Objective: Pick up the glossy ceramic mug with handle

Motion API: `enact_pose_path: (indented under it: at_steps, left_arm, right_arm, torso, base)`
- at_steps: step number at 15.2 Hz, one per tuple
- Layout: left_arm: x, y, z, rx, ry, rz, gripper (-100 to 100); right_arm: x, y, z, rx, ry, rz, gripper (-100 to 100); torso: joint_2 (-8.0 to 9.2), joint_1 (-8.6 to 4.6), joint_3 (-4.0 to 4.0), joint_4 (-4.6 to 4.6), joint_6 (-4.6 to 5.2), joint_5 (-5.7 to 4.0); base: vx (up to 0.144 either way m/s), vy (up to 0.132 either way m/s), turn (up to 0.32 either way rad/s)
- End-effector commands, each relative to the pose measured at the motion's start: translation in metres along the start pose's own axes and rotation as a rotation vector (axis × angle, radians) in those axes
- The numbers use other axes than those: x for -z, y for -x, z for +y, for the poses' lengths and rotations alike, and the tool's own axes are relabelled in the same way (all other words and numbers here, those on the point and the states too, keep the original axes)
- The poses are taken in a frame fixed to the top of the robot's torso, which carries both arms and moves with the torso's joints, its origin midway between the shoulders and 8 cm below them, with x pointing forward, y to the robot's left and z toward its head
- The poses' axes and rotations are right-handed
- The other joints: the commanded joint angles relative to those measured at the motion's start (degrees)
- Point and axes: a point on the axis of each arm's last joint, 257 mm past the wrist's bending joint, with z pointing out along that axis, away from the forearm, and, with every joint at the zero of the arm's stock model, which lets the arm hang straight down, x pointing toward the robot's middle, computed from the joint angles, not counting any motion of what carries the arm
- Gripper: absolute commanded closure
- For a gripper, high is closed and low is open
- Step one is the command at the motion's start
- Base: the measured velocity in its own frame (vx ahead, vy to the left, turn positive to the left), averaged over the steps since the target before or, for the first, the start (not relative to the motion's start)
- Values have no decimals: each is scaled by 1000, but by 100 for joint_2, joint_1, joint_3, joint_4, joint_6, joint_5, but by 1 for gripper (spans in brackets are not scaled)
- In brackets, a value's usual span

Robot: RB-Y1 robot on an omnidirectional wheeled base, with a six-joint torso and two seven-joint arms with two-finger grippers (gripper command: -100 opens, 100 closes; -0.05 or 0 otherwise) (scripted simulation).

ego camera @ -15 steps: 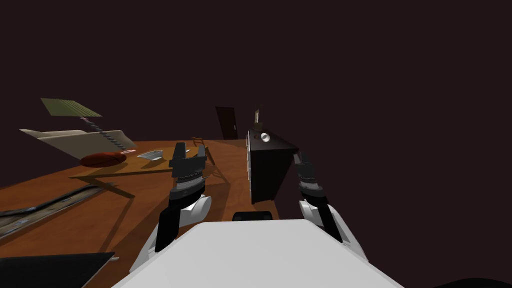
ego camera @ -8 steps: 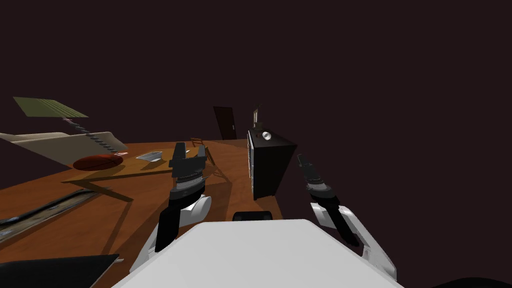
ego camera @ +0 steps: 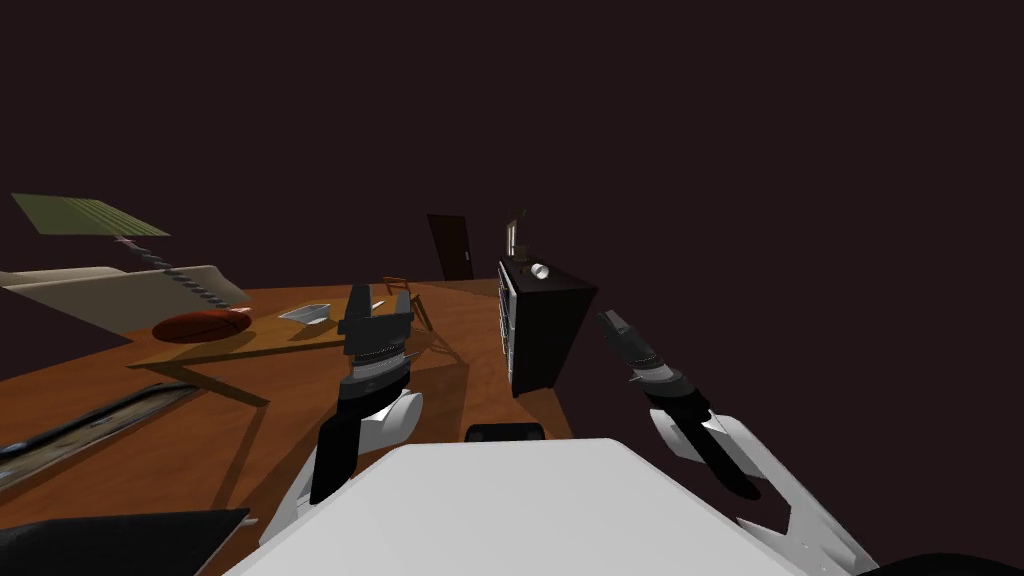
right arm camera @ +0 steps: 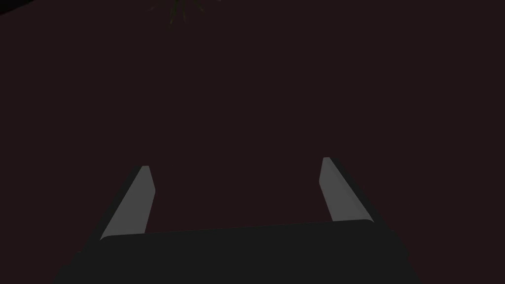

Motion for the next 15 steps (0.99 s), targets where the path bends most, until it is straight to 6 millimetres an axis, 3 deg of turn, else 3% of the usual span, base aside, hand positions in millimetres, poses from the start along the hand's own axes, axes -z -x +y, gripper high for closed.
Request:
enact_pose_path:
  at_steps: [1, 10, 15]
  left_arm:
    - [0, 0, 0, 0, 0, 0, 0]
    - [0, 0, 0, 0, 0, 0, 0]
    - [0, 0, 0, 0, 0, 0, 0]
  right_arm:
    - [6, 1, -12, 129, -4, 56, -100]
    - [24, 9, -54, 509, -5, 230, -100]
    - [37, 25, -87, 790, 7, 355, -100]
  torso:
    - [0, 0, 0, 0, 0, 0]
    - [-22, -6, -12, -5, -1, -1]
    - [-37, -6, -21, -8, -2, -1]
  base:
    - [-34, 114, -2]
    - [3, 104, 12]
    - [45, 104, 45]
